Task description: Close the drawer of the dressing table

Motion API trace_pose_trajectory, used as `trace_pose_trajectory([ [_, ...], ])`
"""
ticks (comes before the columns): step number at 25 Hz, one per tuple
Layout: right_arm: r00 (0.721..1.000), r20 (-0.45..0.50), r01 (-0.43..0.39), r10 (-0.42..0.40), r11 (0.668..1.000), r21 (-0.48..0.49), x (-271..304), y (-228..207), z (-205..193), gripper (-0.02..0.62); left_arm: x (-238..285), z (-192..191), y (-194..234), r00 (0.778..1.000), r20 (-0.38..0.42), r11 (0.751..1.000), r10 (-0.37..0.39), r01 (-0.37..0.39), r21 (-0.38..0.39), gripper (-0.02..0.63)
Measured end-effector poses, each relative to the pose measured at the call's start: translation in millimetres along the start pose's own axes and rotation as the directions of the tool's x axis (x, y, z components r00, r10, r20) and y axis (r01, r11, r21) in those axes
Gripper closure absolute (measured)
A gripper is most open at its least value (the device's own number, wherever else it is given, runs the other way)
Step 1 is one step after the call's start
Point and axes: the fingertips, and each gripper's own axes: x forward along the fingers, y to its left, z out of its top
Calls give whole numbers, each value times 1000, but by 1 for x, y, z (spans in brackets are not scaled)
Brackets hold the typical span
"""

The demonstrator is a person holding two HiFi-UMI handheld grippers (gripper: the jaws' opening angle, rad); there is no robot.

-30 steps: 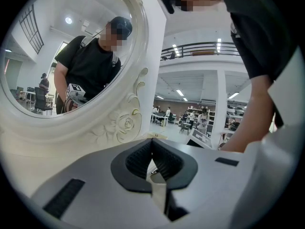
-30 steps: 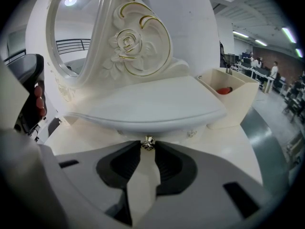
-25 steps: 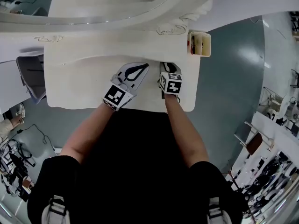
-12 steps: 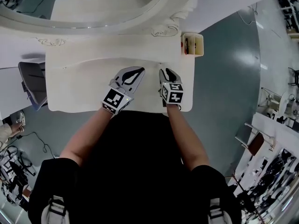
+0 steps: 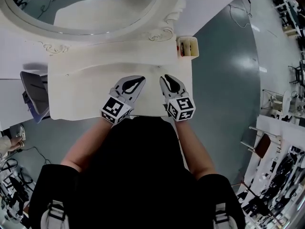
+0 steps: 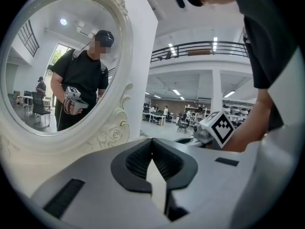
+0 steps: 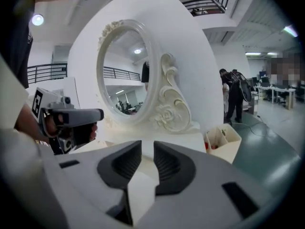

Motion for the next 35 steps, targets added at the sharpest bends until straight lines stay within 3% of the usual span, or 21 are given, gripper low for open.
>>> trace_pose_trajectory([
  [8, 985, 164, -45, 53, 998, -53, -58, 46, 75, 535, -23, 44, -22, 999, 36, 1000, -24, 24, 15, 612],
  [21, 956, 271, -48, 112, 972, -229, -110, 105, 149, 583, -63, 120, -45, 985, 166, 995, -57, 42, 90, 612],
  [35, 947, 297, -53, 125, 970, -237, -115, 111, 173, 594, -68, 140, -41, 980, 186, 990, -67, 42, 134, 612],
])
